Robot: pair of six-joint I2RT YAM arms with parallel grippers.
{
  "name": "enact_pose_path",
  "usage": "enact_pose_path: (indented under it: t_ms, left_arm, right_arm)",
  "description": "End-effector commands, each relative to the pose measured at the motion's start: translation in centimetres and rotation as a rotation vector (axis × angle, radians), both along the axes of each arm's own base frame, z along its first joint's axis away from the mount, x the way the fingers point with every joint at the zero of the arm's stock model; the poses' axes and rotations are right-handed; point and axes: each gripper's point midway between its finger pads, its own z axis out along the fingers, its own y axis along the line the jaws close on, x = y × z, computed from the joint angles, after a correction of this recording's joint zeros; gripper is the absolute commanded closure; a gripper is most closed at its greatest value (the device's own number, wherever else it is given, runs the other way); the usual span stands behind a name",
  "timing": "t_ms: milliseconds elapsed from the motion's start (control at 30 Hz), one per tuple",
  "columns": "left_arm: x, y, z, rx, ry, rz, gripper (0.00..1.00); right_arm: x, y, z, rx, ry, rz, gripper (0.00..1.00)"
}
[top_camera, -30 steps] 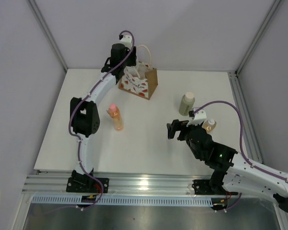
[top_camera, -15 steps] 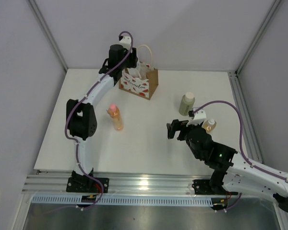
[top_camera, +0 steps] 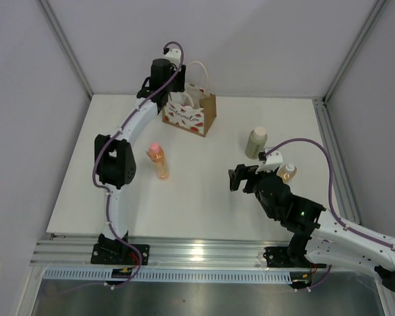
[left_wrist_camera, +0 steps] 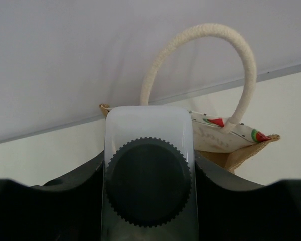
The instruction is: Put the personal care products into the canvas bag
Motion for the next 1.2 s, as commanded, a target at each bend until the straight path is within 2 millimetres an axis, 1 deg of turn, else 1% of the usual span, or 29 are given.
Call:
enact_pose_path:
  t_ms: [0, 133, 167, 233, 267, 300, 367, 400, 433, 500, 533, 567, 633, 667, 767, 800, 867, 967, 1033, 1067, 1167]
  left_arm:
    - [1.6, 1.4, 6.7, -0.022, -0.190, 0.038, 1.00]
    - [2.3, 1.6, 6.1, -0.011, -0.181, 0.046, 0.99]
    - [2.5, 1.9, 5.9, -0.007, -0.178, 0.059, 1.00]
    - [2.8, 2.1, 5.1, 0.000, -0.162, 0.069, 0.99]
    - [3.0, 2.4, 5.1, 0.007, -0.166, 0.087, 0.99]
    - [3.2, 2.8, 4.5, 0.017, -0.159, 0.110, 0.99]
    - [3.5, 3.4, 4.2, 0.024, -0.160, 0.145, 0.99]
    - [3.6, 3.3, 3.7, 0.030, -0.154, 0.141, 0.99]
    - [3.7, 3.2, 3.7, 0.032, -0.157, 0.132, 0.99]
    - [3.9, 2.9, 3.2, 0.043, -0.150, 0.116, 0.99]
    - [4.1, 3.0, 2.6, 0.048, -0.143, 0.120, 0.99]
    - [4.2, 3.0, 2.6, 0.047, -0.146, 0.126, 0.98]
    - [4.4, 2.9, 1.9, 0.055, -0.138, 0.120, 0.91]
    - [4.5, 2.8, 1.6, 0.055, -0.135, 0.117, 0.85]
    - [4.7, 2.8, 0.8, 0.056, -0.125, 0.119, 0.76]
    - [4.7, 2.7, 0.6, 0.058, -0.122, 0.115, 0.70]
    - [4.9, 2.8, -0.2, 0.061, -0.110, 0.115, 0.63]
    - [5.0, 2.8, -0.8, 0.061, -0.101, 0.122, 0.60]
    - [4.9, 2.9, -0.9, 0.059, -0.097, 0.124, 0.56]
    - [4.8, 2.8, -1.1, 0.060, -0.093, 0.121, 0.52]
    - [4.5, 2.9, -0.8, 0.051, -0.094, 0.121, 0.46]
  right_arm:
    - [0.1, 0.3, 2.1, 0.054, -0.023, 0.001, 0.03]
    - [0.1, 0.3, 2.0, 0.051, -0.022, 0.000, 0.03]
    - [0.1, 0.3, 2.0, 0.052, -0.023, -0.002, 0.03]
    - [0.1, 0.3, 1.9, 0.048, -0.022, -0.002, 0.03]
    - [0.2, 0.4, 1.9, 0.044, -0.021, -0.001, 0.03]
    - [0.2, 0.4, 1.8, 0.041, -0.019, -0.001, 0.03]
    - [0.2, 0.5, 1.8, 0.040, -0.017, 0.000, 0.03]
    - [0.2, 0.6, 1.8, 0.041, -0.014, 0.005, 0.03]
    - [0.2, 0.6, 1.7, 0.041, -0.013, 0.007, 0.03]
    - [0.1, 0.6, 1.8, 0.043, -0.014, 0.008, 0.03]
    - [0.1, 0.7, 1.8, 0.043, -0.014, 0.011, 0.03]
    - [0.1, 0.7, 1.8, 0.043, -0.014, 0.011, 0.03]
    - [0.1, 0.6, 1.8, 0.043, -0.014, 0.008, 0.03]
    - [0.1, 0.7, 1.8, 0.044, -0.013, 0.011, 0.03]
    - [0.0, 0.8, 1.8, 0.048, -0.011, 0.020, 0.03]
    - [0.0, 0.8, 1.8, 0.049, -0.010, 0.021, 0.03]
    - [-0.1, 0.8, 1.9, 0.053, -0.010, 0.022, 0.03]
    - [-0.1, 0.8, 2.1, 0.057, -0.011, 0.023, 0.03]
    - [-0.1, 0.7, 2.0, 0.057, -0.011, 0.023, 0.03]
    - [-0.2, 0.7, 2.1, 0.060, -0.012, 0.023, 0.03]
    - [-0.1, 0.7, 2.1, 0.058, -0.012, 0.022, 0.03]
